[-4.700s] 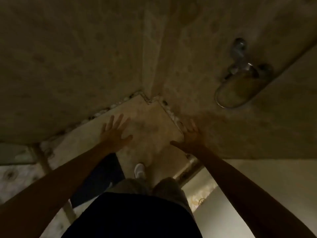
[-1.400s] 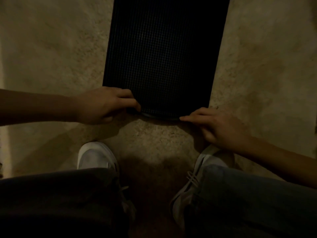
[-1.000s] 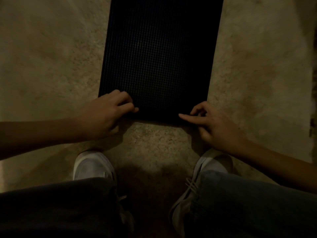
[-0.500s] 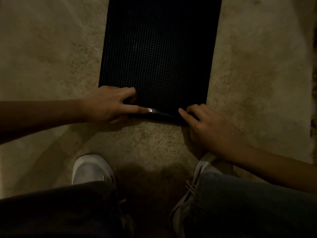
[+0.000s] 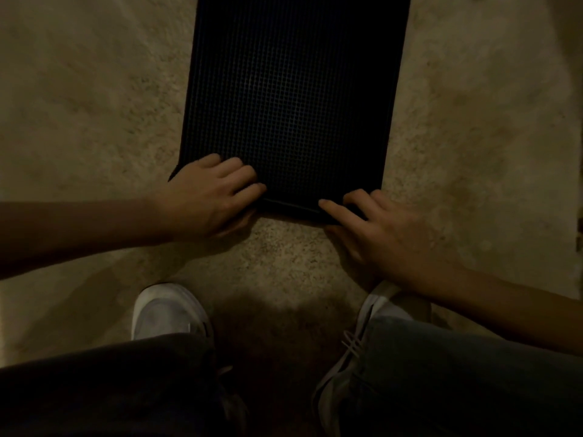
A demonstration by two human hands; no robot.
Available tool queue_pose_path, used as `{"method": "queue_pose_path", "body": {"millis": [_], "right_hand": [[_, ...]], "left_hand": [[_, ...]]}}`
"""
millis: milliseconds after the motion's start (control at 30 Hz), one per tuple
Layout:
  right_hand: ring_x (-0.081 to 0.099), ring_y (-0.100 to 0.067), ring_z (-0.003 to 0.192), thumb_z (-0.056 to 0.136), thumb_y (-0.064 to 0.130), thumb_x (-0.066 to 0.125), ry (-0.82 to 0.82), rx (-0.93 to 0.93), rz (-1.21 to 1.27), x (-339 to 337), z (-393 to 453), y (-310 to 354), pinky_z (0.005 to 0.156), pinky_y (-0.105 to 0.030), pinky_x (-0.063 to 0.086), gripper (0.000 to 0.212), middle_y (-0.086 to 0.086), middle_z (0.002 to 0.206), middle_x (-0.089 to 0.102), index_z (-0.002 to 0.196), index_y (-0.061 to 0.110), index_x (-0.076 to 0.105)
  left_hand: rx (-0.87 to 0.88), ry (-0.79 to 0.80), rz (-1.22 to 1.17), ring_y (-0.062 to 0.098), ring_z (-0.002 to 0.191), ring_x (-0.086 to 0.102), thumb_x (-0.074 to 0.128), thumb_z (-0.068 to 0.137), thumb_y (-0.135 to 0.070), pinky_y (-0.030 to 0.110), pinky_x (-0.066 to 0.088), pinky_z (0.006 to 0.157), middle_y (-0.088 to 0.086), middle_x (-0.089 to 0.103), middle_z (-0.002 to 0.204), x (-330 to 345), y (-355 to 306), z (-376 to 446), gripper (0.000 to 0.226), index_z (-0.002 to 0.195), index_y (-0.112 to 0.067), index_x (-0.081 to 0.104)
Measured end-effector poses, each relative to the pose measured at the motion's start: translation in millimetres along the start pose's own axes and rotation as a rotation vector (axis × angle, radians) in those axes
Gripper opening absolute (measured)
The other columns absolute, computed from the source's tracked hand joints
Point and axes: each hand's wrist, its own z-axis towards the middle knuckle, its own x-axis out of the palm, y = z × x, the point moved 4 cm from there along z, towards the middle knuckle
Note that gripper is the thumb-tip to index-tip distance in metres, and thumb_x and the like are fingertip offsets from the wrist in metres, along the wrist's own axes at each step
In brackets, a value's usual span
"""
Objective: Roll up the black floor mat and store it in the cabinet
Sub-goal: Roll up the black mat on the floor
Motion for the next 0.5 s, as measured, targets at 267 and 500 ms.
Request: {"method": "queue_pose_path", "body": {"millis": [267,500], "right_hand": [[0.058,-0.029,0.089,0.106,0.039,0.048,-0.012,0.012,0.065,2.9,4.0,-4.1,0.066,-0.040,0.050,0.042,-0.010,0.114,0.066,0.140,0.017,0.058],[0.060,-0.024,0.085,0.105,0.037,0.056,-0.060,-0.112,0.282,4.1,20.9,-42.3,0.055,-0.040,0.051,0.035,-0.007,0.112,0.065,0.137,0.025,0.059]], "left_hand": [[-0.123,0.048,0.012,0.036,0.080,0.055,0.035,0.099,-0.037,0.043,0.043,0.066,0.022,0.058,0.098,12.5,-0.9,2.6,0.048,0.119,0.003,0.051],[-0.089,0.024,-0.086,0.038,0.072,0.057,0.052,0.090,-0.033,0.035,0.045,0.047,0.029,0.054,0.098,2.0,9.7,10.8,0.045,0.126,-0.007,0.043]]}}
